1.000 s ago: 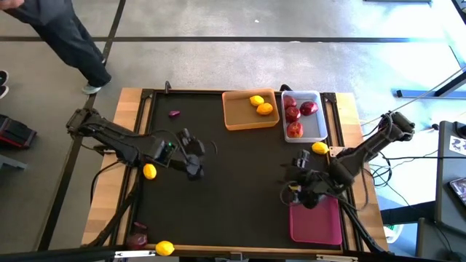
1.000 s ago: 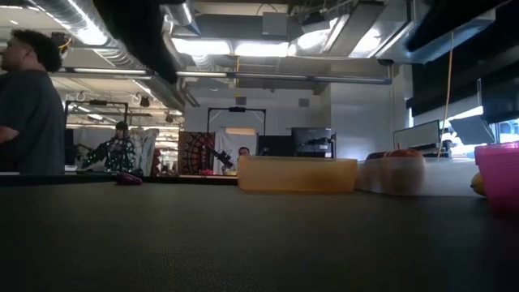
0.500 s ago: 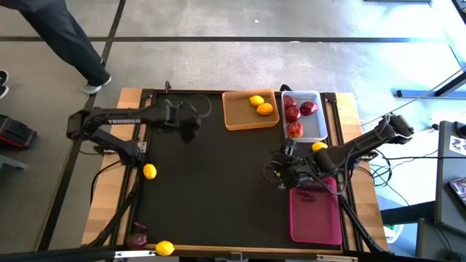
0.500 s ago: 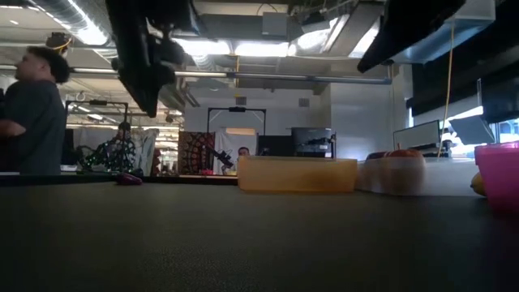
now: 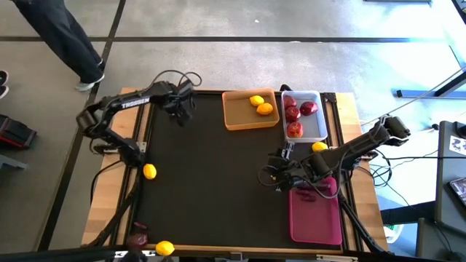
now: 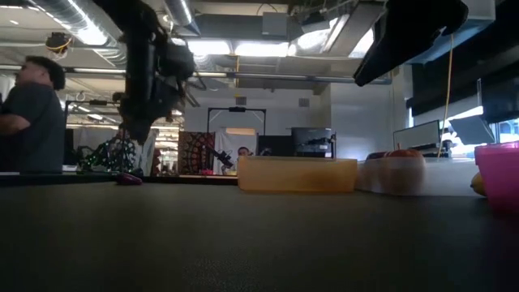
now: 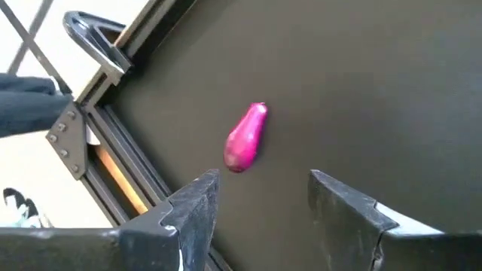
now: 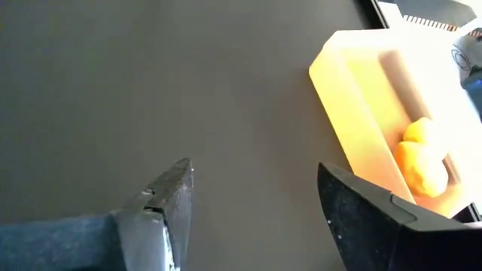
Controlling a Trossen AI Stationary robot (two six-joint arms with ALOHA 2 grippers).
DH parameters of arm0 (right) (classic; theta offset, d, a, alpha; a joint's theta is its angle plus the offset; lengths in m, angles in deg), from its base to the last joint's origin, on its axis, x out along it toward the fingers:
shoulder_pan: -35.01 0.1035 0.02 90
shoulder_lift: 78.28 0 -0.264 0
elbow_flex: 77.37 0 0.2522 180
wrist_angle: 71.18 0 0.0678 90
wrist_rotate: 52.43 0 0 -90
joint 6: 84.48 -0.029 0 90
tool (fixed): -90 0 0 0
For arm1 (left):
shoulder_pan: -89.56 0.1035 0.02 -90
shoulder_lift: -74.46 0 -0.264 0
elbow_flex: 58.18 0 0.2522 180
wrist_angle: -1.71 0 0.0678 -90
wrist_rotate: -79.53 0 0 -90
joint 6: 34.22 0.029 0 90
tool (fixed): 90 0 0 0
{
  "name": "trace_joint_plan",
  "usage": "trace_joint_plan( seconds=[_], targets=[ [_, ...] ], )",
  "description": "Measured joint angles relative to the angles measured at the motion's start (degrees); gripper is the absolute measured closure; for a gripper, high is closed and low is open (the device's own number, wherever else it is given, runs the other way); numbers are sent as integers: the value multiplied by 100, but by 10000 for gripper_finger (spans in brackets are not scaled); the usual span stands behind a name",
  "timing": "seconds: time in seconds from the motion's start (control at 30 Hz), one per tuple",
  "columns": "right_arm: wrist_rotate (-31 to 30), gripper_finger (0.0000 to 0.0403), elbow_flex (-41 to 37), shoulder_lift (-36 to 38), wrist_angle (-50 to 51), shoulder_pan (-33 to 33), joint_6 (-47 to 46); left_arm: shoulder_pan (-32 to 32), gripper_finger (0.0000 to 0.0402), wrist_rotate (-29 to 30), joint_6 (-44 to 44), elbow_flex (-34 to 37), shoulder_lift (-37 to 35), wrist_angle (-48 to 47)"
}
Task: Sort produce into baskets
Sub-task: Put the violet eggplant into the pink bin
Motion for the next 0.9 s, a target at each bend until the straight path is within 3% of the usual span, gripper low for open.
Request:
trace_joint_plan(
  seconds=[0.47,0.6,0.9],
  targets=[
    [38,168,-1,-107,-64,0,15,1066,204,-268,957,0,1397,444],
    [37,168,-1,-107,-67,0,15,1187,206,-782,1134,0,1641,558],
    [25,168,-54,-107,-105,0,22,1157,313,-758,1334,0,1714,586]
  ],
)
